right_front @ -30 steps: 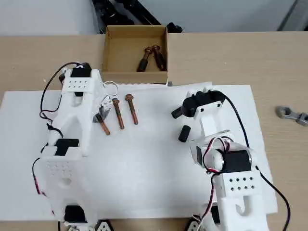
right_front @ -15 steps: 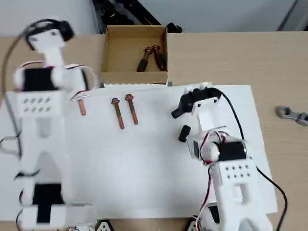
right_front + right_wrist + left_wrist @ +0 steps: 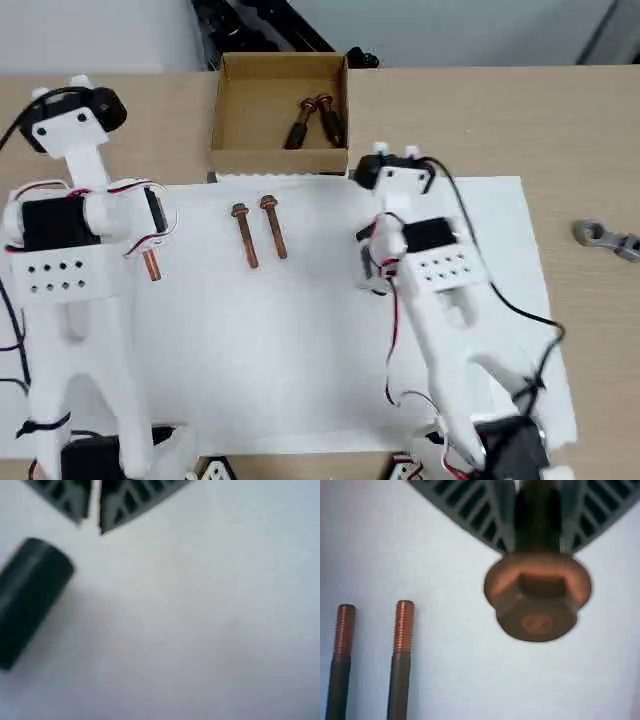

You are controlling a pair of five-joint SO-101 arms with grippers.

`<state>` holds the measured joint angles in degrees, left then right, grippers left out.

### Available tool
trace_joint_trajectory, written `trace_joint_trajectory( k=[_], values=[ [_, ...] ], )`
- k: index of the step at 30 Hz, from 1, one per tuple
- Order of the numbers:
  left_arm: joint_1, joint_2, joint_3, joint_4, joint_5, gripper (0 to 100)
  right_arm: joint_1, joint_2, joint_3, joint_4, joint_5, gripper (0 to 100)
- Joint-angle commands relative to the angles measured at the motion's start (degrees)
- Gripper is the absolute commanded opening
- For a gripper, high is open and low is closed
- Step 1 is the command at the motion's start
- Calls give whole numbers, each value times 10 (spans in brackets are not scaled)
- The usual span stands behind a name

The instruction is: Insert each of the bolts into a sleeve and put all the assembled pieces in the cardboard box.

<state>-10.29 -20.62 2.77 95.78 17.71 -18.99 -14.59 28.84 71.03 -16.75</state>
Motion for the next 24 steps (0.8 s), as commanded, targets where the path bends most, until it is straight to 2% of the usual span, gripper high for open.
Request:
trace_joint_trajectory(
  k=[1, 8, 20, 24],
  values=[
    [-4, -32, 0, -17, -4, 5, -7, 22, -34, 4, -24, 117],
    [-4, -32, 0, -18, -4, 5, -6, 27, -35, -2, -21, 251],
    [-4, -30, 0, -19, -4, 5, -5, 41, -27, -96, -27, 253],
    [-4, -30, 0, -19, -4, 5, -5, 87, -16, -104, -61, 252]
  ],
)
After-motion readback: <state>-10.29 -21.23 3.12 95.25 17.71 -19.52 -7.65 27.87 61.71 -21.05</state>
